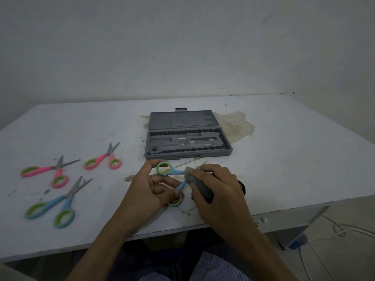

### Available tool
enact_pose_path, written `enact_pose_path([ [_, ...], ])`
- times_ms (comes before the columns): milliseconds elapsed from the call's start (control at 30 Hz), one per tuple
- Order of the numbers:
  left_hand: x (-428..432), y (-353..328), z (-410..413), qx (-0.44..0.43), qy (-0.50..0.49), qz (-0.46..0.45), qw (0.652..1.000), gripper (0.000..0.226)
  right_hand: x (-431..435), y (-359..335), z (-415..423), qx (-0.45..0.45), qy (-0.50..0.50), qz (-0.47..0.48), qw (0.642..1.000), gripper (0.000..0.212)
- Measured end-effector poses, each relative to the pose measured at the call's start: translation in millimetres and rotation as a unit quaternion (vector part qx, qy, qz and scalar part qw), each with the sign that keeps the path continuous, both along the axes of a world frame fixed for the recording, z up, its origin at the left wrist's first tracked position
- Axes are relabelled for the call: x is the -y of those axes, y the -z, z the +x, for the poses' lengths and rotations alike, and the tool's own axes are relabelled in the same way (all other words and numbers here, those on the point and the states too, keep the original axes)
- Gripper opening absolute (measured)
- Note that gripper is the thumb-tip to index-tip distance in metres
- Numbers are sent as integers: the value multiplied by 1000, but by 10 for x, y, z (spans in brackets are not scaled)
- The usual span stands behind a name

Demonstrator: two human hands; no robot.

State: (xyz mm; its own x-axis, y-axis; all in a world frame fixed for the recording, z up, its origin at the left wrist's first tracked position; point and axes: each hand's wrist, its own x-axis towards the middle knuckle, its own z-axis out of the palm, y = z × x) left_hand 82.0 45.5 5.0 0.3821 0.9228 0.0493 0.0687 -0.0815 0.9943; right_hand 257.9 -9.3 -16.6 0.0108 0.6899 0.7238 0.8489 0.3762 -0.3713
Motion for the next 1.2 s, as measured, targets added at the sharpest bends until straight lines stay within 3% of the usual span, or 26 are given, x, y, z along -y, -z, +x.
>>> enact_pose_path([
  [400, 0, 26, -4, -8, 9, 9, 1000, 44, 30, -39, -6, 39, -17, 5, 999, 30],
  [733, -6, 21, -1, -27, -5, 21, 999, 44, 23, -44, 22, -4, 47, 10, 999, 31],
  [867, 2, 11, -7, -20, -11, 16, 1000, 44, 63, 3, -46, 34, 10, -1, 999, 31],
  [1000, 7, -12, 0, -28, -12, 19, 999, 44, 29, -26, 47, -28, 59, 22, 998, 30],
  [1133, 19, -26, -8, -24, -10, 16, 1000, 51, 54, 26, -55, 10, 27, 16, 999, 30],
  [1200, 19, -28, -9, -21, -10, 12, 1000, 54, 51, 17, -11, -30, 57, 29, 998, 29],
])
